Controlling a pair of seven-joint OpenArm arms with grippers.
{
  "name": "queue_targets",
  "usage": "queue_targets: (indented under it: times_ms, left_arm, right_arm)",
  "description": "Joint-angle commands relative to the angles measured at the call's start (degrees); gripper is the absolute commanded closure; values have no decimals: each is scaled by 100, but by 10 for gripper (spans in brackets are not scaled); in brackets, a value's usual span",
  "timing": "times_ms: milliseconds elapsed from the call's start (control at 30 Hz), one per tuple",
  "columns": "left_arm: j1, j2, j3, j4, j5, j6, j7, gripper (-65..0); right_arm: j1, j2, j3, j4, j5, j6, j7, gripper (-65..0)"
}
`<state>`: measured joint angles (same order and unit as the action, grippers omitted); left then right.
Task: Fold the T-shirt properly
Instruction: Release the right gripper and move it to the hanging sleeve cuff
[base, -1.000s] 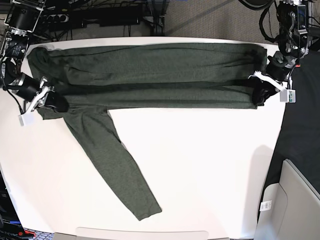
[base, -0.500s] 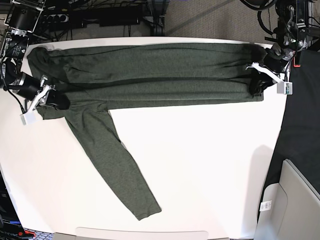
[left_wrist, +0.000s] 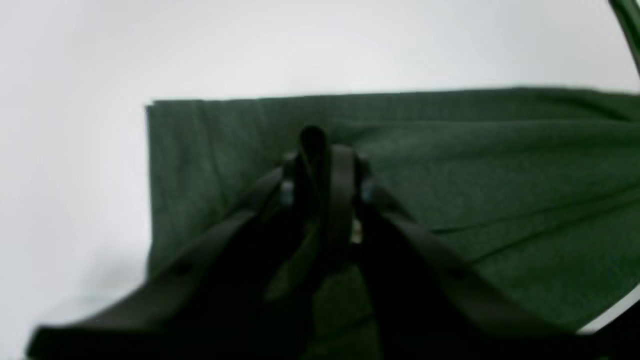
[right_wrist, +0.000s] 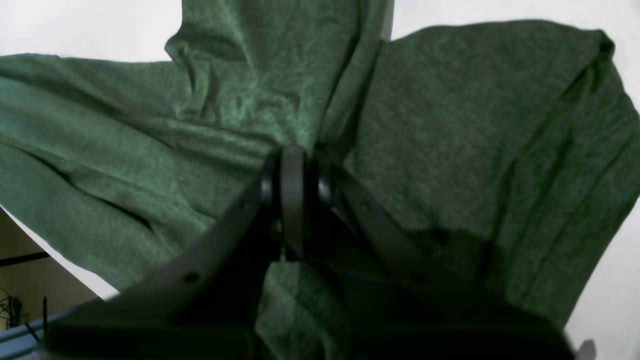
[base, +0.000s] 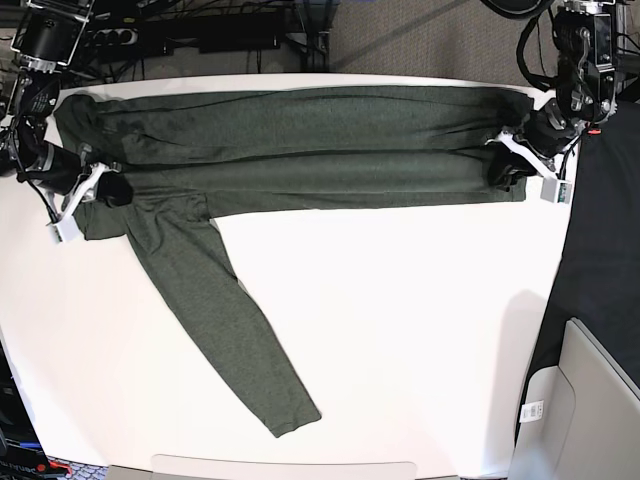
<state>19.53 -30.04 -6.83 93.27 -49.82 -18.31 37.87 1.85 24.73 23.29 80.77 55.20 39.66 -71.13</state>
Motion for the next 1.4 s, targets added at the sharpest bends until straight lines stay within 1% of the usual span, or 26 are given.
queue_targets:
  times_ms: [0,167,200,233,333,367,433,500,533,600,700,800,900,1000,1067,1133,1300,1367]
  left_arm:
    - [-14,-95,-69,75,-33,-20,-46,-135]
    - [-41,-95,-69,75,-33,-11,-46,-182]
    - [-41,-95,-77,75,-33,-11,-46,-187]
    - [-41,-95,-77,75,-33,-11,-46,-192]
    - [-41,-95,-77,75,-33,-11,-55,-197]
    - [-41,-95,-77,75,-33,-11,-90,-197]
    - [-41,-95,-77,75,-33,-11,-222,-197]
    - [-41,-95,-77,75,-33,-11,-310,-197]
    - [-32,-95,-77,75,-33,-11,-327,-197]
    - [-32,-95,-77,75,-33,-11,-327,-197]
    - [-23,-95,-77,75,-33,-11,-327,-197]
    - [-23,-95,-77,75,-33,-11,-327,-197]
    - [-23,-95,-69,75,-42,-11,-327,-197]
    - [-23,-86,-69,75,-42,-11,-327,-197]
    - [-23,37,-69,75,-42,-11,-327,-197]
    - [-23,72,-69,75,-42,-11,-327,-197]
    - [-23,108,-69,75,-42,-11,-327,-197]
    - [-23,108,-69,75,-42,-11,-327,-197]
  right_arm:
    - [101,133,58,85,76,34,102,-7]
    - [101,133,67,85,76,34,102,-7]
    - [110,125,67,85,76,34,102,-12]
    - [110,125,67,85,76,34,102,-30]
    - [110,116,76,85,84,34,102,-141]
    - [110,116,76,85,111,-58,102,-191]
    - [110,28,84,85,164,-410,111,-280]
    - [92,-42,199,85,260,-595,111,-350]
    - [83,-69,287,85,331,-603,102,-374]
    - [83,-183,462,85,427,-595,102,-382]
    - [127,-245,832,94,524,-586,102,-382]
    - [488,-245,937,94,471,-586,120,-382]
    - [892,-288,937,50,357,-586,296,-382]
    - [1349,-491,902,33,-65,-586,419,-383]
    - [1763,-675,735,-117,-601,-586,489,-383]
    - [2185,-816,471,-416,-1102,-586,656,-383]
    - [3002,-1247,-215,-1400,-2368,-586,1500,-383]
    - [3213,-1370,-417,-1699,-2720,-595,1896,-383]
